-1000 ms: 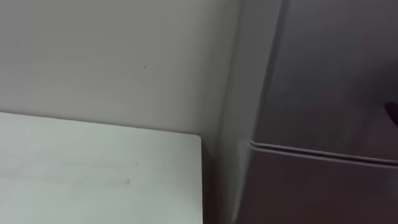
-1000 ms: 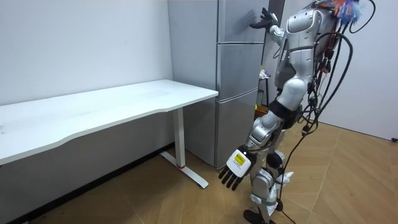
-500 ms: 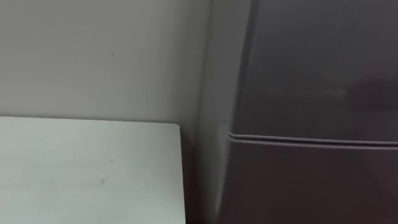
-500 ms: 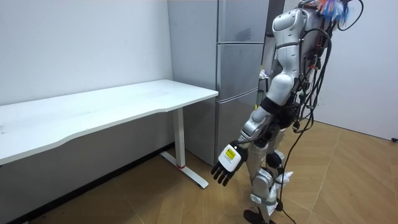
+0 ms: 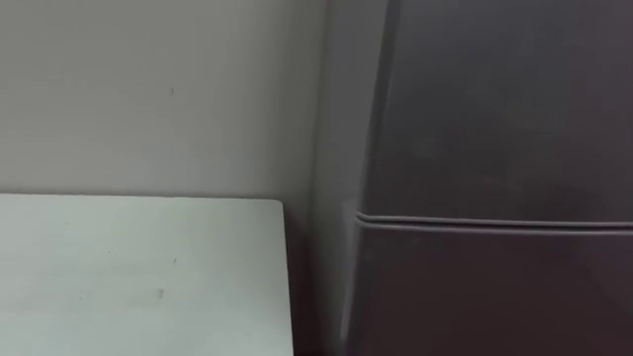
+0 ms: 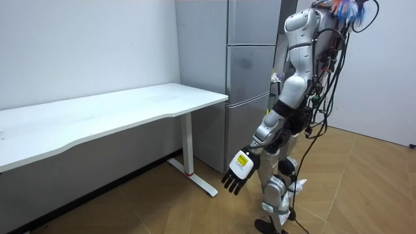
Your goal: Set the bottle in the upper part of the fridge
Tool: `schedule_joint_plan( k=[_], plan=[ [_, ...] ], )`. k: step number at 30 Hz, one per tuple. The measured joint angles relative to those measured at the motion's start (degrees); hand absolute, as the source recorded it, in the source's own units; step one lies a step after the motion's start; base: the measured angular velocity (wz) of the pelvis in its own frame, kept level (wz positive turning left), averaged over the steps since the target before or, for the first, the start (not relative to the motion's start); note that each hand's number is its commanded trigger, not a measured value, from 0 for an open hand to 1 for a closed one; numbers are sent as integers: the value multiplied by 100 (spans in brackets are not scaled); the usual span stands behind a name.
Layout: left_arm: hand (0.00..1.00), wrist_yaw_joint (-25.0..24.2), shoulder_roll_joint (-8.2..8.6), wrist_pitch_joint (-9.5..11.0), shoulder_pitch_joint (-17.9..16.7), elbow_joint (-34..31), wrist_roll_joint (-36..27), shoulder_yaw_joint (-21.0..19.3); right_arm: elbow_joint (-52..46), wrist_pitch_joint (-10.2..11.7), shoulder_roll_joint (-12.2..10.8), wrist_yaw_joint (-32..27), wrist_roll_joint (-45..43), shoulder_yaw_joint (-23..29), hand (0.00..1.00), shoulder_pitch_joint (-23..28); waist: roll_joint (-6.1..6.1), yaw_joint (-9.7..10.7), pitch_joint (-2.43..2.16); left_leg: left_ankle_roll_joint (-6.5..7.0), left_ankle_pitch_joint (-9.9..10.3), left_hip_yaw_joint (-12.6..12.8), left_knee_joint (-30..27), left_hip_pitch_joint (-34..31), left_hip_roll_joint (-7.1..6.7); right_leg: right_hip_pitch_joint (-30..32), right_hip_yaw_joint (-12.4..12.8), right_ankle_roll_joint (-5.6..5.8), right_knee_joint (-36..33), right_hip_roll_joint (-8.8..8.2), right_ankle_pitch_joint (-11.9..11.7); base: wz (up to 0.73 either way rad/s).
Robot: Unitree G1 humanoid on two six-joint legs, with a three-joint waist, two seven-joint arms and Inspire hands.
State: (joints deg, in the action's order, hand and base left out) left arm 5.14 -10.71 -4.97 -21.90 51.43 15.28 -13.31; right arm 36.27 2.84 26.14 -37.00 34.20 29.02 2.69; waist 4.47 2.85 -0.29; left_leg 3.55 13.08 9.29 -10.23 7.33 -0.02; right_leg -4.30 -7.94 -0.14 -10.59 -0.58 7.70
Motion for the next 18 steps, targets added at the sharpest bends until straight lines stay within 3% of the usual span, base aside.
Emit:
schedule_joint_plan(
  k=[5,7,15,18],
  plan=[
    [0,85,45,-6,-14,-39,-9,-3,281,-71,-403,23,157,-81,0,356,-44,-1,25,-20,10,11,1,28,5,41,56,-1,-2,1,74,-3],
    [0,92,84,17,15,5,-63,4,419,-72,-700,26,178,-94,0,447,-66,-9,26,-37,26,7,-13,30,10,41,75,-7,-5,19,72,-5],
    [0,273,132,76,37,367,-347,49,1043,-15,-1073,255,38,-886,0,672,-242,-5,11,-54,48,15,63,145,20,-39,25,-24,5,45,102,0],
    [0,334,232,88,-7,378,-343,48,1299,-20,-1236,484,-355,-1039,0,765,-333,-23,9,-64,63,9,76,190,23,-74,2,-23,-5,42,144,2]
  ],
)
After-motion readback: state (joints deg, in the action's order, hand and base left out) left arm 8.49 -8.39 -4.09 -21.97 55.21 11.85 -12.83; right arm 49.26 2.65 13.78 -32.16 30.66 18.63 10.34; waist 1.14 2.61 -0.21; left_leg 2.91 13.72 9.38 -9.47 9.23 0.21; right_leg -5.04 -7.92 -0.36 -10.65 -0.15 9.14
